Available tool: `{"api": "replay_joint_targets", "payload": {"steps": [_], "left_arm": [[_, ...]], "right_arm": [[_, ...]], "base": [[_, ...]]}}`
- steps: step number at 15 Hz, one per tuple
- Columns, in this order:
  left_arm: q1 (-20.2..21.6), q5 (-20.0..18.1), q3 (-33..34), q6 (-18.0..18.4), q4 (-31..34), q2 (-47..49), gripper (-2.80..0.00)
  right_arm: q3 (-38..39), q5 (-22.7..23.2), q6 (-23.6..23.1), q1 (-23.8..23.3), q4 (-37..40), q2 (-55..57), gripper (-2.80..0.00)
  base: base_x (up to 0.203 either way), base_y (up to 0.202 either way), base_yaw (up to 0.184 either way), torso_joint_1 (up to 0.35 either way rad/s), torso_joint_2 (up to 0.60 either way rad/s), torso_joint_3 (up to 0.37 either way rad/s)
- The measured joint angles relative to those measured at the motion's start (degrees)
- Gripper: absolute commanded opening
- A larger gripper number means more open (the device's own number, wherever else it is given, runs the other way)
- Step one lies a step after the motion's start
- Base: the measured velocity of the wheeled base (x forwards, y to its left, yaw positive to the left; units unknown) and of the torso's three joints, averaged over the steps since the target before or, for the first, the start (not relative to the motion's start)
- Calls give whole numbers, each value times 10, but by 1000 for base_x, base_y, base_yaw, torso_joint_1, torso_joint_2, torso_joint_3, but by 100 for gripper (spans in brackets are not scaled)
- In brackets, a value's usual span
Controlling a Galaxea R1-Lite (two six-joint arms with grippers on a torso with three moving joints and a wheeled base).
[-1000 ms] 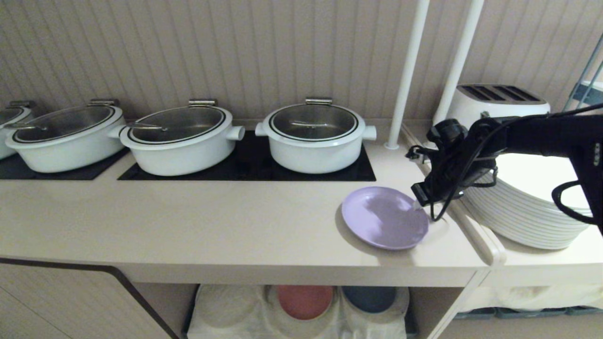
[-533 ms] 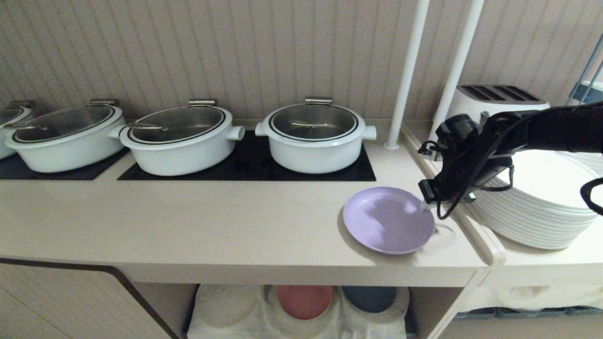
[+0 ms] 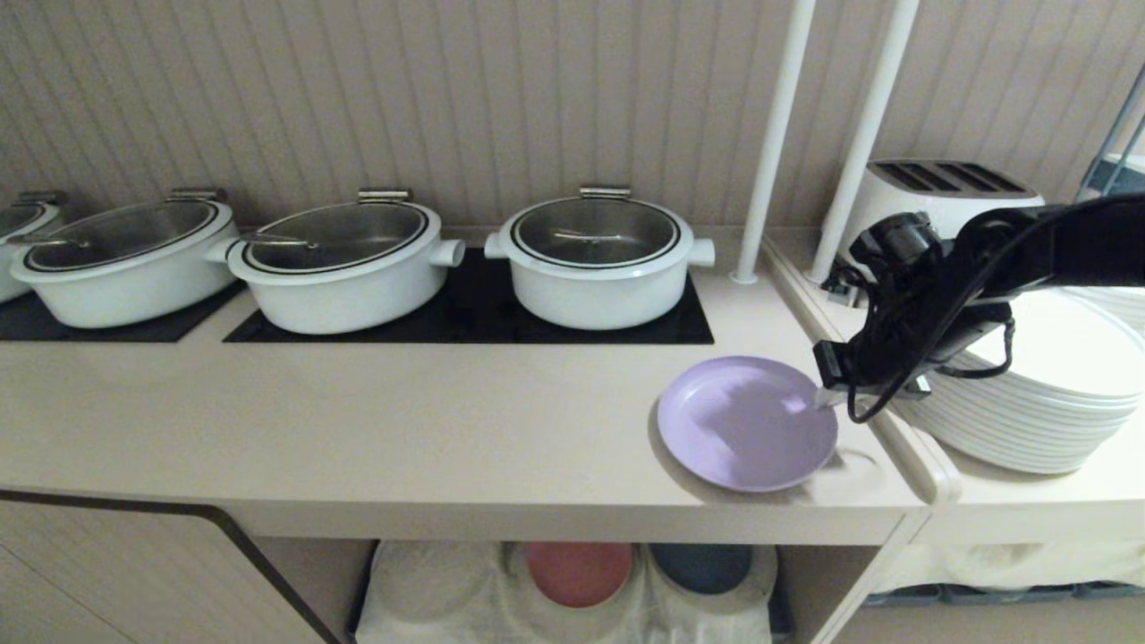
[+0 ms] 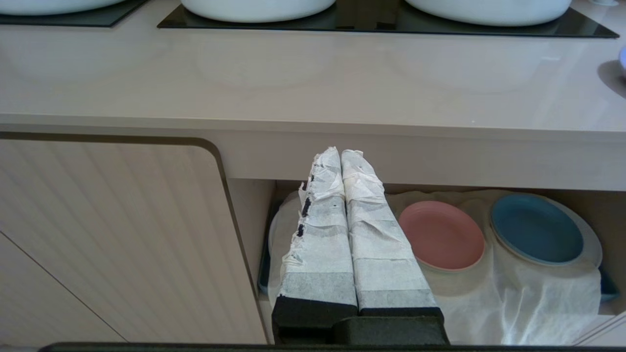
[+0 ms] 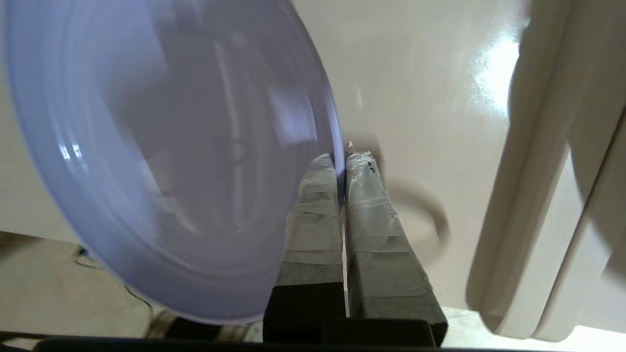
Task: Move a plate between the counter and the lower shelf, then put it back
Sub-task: Pick up the plate
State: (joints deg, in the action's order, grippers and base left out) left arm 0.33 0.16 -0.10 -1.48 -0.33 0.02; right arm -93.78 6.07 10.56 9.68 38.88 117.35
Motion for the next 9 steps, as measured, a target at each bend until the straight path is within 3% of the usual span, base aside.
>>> {"api": "replay_joint_targets", "payload": {"steps": [5, 9], "left_arm": [[0, 0, 0, 0, 0, 0, -280], [0, 0, 0, 0, 0, 0, -280]], "right_arm": [[30, 2, 53, 7, -17, -25, -280], [55, 3, 60, 8, -18, -47, -280]], "base": [[0, 0, 0, 0, 0, 0], [0, 0, 0, 0, 0, 0]]}}
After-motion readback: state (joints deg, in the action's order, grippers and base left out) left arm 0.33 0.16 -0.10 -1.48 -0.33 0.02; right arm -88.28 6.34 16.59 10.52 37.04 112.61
